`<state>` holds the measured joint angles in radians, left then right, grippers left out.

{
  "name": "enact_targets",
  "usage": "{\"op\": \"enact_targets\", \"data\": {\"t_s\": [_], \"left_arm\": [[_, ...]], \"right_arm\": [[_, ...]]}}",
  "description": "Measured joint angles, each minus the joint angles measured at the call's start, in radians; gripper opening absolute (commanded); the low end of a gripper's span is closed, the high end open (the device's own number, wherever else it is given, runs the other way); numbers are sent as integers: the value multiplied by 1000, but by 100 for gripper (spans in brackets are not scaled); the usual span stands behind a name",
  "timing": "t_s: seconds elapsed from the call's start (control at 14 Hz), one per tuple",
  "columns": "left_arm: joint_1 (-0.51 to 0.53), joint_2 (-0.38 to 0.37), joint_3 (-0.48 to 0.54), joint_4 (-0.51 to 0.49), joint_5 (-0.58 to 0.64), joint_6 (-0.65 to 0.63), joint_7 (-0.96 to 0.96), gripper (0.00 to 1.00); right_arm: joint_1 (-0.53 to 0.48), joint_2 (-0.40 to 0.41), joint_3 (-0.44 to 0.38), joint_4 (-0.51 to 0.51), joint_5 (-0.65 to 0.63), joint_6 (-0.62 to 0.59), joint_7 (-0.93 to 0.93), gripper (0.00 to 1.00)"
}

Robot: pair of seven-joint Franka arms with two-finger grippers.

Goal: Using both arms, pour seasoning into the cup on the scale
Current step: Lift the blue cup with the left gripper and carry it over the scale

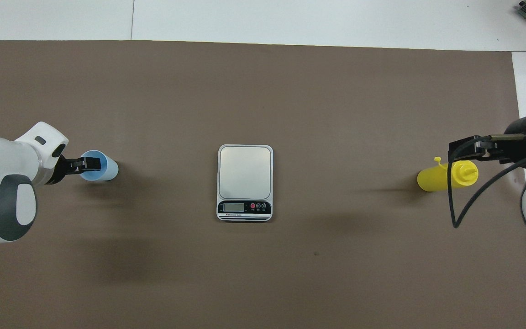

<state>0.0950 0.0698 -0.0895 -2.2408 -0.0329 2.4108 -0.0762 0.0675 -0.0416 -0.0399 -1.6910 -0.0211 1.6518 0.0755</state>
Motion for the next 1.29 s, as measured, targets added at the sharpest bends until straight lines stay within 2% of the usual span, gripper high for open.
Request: {"op": "enact_targets", "data": {"t_s": [0.07, 0.21, 0.29, 0.36, 0.86, 1.07, 1.29], "left_arm": [[0, 8, -1, 0, 0, 7, -1, 95], [0, 17, -3, 0, 0, 13, -9, 45], [0, 18, -4, 0, 0, 13, -12, 25], [0, 18, -4, 0, 0, 14, -13, 1], [-1, 18, -8, 27, 0, -9, -9, 0], [-3, 18, -12, 139, 0, -145, -9, 0], [-54, 17, -16, 312, -1, -358, -54, 0]], "right_arm": [[0, 0, 0, 0, 0, 0, 0, 100], [0, 0, 0, 0, 0, 0, 0, 100], [0, 0, 0, 0, 0, 0, 0, 100], [0, 0, 0, 0, 0, 0, 0, 100], [0, 0, 0, 0, 0, 0, 0, 100], [0, 0, 0, 0, 0, 0, 0, 100], [0, 0, 0, 0, 0, 0, 0, 100]]}}
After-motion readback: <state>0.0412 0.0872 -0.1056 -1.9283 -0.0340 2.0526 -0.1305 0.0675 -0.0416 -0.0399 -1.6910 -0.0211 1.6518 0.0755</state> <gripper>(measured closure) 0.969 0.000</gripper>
